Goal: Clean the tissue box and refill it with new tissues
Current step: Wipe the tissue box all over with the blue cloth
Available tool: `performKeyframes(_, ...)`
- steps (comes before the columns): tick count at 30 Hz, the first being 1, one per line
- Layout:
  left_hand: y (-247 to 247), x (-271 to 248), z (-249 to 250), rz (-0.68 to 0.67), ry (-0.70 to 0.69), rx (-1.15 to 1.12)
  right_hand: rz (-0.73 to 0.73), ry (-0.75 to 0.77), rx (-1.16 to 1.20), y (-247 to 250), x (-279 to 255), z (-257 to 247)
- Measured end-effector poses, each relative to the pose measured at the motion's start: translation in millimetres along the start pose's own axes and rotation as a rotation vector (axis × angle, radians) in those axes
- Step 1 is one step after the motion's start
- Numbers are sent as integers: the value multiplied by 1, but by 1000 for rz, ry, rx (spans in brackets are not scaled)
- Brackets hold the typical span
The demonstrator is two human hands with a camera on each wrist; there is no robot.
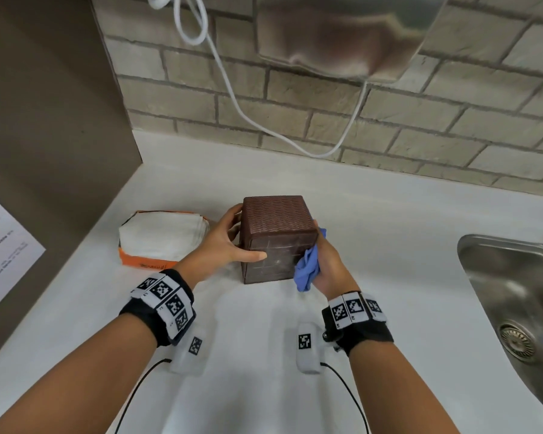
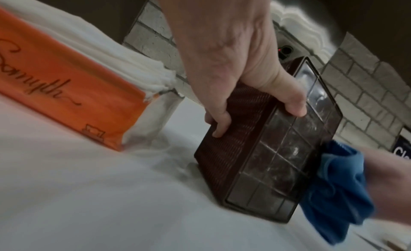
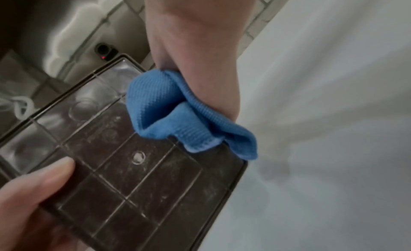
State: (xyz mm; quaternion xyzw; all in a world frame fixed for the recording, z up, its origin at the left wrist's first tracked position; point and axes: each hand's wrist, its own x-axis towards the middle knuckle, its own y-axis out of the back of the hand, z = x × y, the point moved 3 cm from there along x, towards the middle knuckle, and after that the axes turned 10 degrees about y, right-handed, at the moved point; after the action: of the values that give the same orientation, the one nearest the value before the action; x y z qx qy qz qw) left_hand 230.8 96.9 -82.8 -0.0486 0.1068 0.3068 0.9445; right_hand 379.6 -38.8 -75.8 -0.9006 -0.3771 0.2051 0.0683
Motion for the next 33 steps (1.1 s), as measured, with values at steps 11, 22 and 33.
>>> performKeyframes(11, 20, -5, 8, -75, 5, 6, -36, 182, -85, -14, -15, -6)
performKeyframes(22, 21, -15, 23, -62, -122, -310, -39, 287, -320, -23, -39, -48)
performKeyframes(33, 19, -26, 43, -140, -109, -305, -358, 613, -382, -57, -49, -98)
